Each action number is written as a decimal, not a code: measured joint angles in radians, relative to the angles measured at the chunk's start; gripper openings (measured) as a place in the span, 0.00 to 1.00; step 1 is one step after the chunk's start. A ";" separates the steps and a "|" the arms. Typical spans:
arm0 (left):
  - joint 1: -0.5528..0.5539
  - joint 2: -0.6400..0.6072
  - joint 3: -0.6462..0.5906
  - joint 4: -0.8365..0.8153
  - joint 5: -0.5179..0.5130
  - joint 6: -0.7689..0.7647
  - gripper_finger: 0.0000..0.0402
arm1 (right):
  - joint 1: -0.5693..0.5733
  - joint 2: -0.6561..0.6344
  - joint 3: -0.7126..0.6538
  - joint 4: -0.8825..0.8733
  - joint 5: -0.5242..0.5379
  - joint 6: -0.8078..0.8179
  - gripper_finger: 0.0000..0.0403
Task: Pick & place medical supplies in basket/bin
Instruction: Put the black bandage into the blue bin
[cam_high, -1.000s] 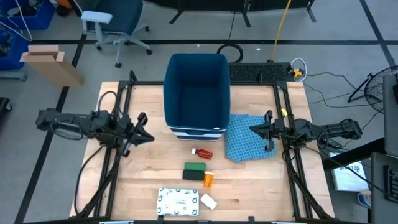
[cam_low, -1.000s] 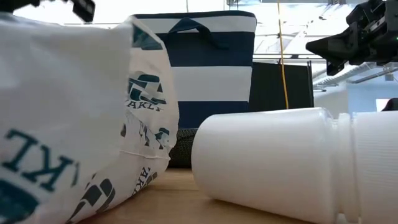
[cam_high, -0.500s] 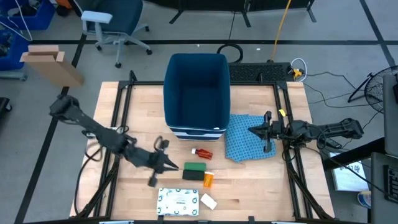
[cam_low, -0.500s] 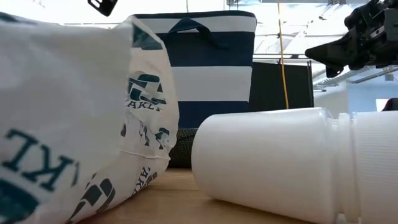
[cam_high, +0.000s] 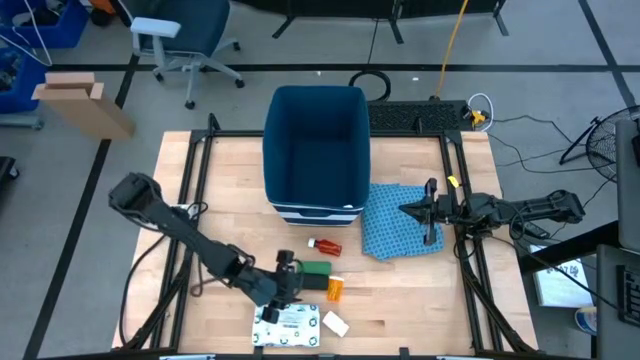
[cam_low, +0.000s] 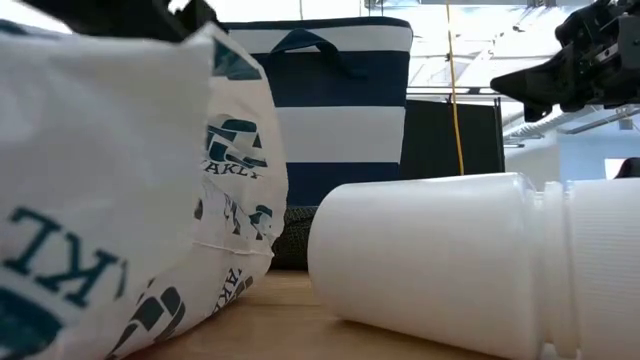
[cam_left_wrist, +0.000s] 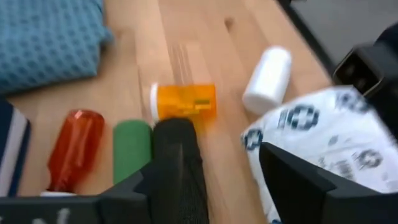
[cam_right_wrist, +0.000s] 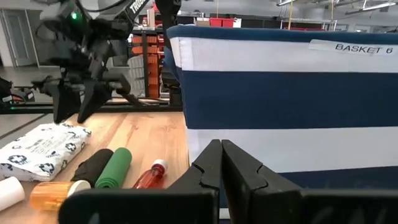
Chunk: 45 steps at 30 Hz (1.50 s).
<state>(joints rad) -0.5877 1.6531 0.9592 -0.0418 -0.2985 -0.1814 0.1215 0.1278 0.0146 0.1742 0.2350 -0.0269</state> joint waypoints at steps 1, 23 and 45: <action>0.001 0.014 0.000 -0.001 0.000 0.004 0.57 | 0.000 0.000 0.000 0.000 0.000 -0.008 0.00; 0.049 0.263 0.003 0.065 -0.104 0.022 0.62 | 0.000 0.000 0.000 0.000 0.000 -0.009 0.00; 0.047 0.036 0.000 -0.015 -0.001 0.133 0.18 | 0.000 0.000 0.000 0.001 0.000 -0.011 0.00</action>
<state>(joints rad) -0.5405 1.6888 0.9592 -0.0566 -0.2995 -0.0488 0.1215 0.1276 0.0147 0.1749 0.2352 -0.0380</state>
